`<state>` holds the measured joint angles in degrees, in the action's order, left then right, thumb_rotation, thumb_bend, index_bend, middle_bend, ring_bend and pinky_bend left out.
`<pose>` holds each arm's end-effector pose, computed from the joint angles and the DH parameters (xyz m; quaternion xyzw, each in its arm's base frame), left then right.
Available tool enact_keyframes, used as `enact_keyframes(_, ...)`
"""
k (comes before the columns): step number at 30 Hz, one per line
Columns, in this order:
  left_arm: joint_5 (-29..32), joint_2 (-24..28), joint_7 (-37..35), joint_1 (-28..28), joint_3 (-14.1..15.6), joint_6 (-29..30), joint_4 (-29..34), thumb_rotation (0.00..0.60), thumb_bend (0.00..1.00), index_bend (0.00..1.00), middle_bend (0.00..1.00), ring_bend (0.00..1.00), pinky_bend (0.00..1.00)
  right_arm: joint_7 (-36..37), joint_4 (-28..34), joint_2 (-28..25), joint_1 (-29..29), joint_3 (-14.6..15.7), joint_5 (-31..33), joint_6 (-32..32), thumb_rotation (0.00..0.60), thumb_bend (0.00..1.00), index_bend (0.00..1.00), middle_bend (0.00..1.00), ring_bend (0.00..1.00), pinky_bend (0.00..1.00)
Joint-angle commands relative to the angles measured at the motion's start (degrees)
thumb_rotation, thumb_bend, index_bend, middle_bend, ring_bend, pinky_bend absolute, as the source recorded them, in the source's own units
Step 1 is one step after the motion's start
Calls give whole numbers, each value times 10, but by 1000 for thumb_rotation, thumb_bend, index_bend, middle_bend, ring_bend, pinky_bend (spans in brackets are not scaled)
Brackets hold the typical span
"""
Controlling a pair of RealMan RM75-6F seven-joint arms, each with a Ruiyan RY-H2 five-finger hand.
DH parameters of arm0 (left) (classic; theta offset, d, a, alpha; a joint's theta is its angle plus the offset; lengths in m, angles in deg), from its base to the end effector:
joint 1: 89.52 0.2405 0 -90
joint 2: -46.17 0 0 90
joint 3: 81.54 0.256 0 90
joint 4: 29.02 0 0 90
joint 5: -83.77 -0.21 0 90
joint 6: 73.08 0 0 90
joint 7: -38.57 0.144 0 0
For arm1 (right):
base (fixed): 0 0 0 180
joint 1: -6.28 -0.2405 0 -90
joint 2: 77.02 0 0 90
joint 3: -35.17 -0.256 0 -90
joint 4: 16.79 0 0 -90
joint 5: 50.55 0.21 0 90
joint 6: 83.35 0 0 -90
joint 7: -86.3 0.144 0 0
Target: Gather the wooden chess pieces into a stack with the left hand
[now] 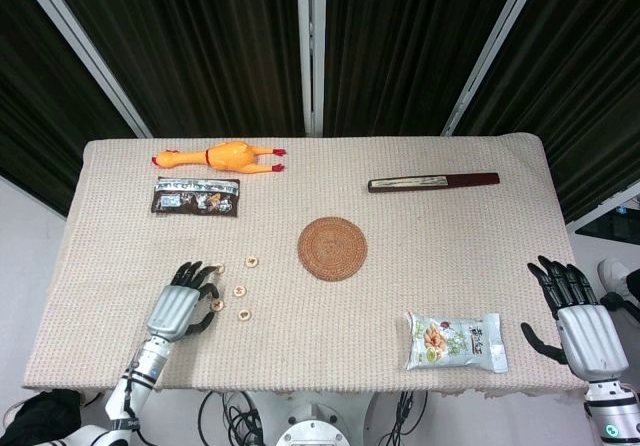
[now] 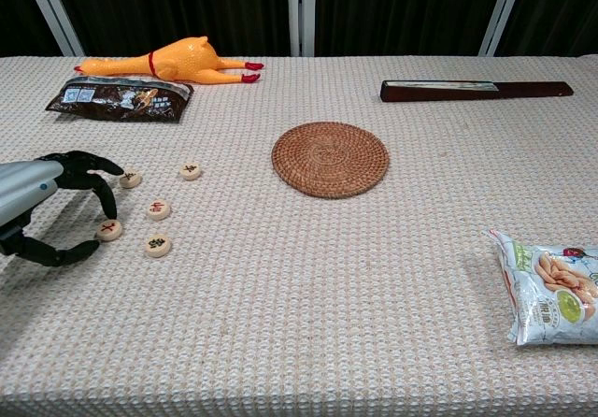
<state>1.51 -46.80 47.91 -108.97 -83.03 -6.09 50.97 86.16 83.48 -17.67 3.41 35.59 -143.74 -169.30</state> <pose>-0.2428 0.2321 -0.0314 -0.6943 -0.4387 -0.3754 0.4296 -0.2825 -0.1562 0.1609 0.6224 -0.3981 0.4040 0.5393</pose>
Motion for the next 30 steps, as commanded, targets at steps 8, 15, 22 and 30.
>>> enact_keyframes(8, 7, -2, -5, -10, -5, -9, 0, 600, 338, 431, 113, 0, 0, 2, 1, -2, 1, -1, 2, -1, 600, 253, 0, 0, 0, 0)
enact_keyframes(15, 14, -1, -5, -10, -3, -12, 1, 600, 344, 474, 113, 0, 0, 2, 1, -2, 1, -1, 1, -1, 600, 254, 0, 0, 0, 0)
enact_keyframes(22, 11, 6, -4, -11, -5, -3, 12, 600, 346, 490, 113, 0, 0, 1, 2, -2, 1, -1, 2, -1, 600, 253, 0, 0, 0, 0)
enact_keyframes(30, 24, 39, 4, -35, -40, -9, 62, 600, 347, 490, 113, 0, 0, 3, 1, -2, 0, -2, 3, 1, 600, 253, 0, 0, 0, 0)
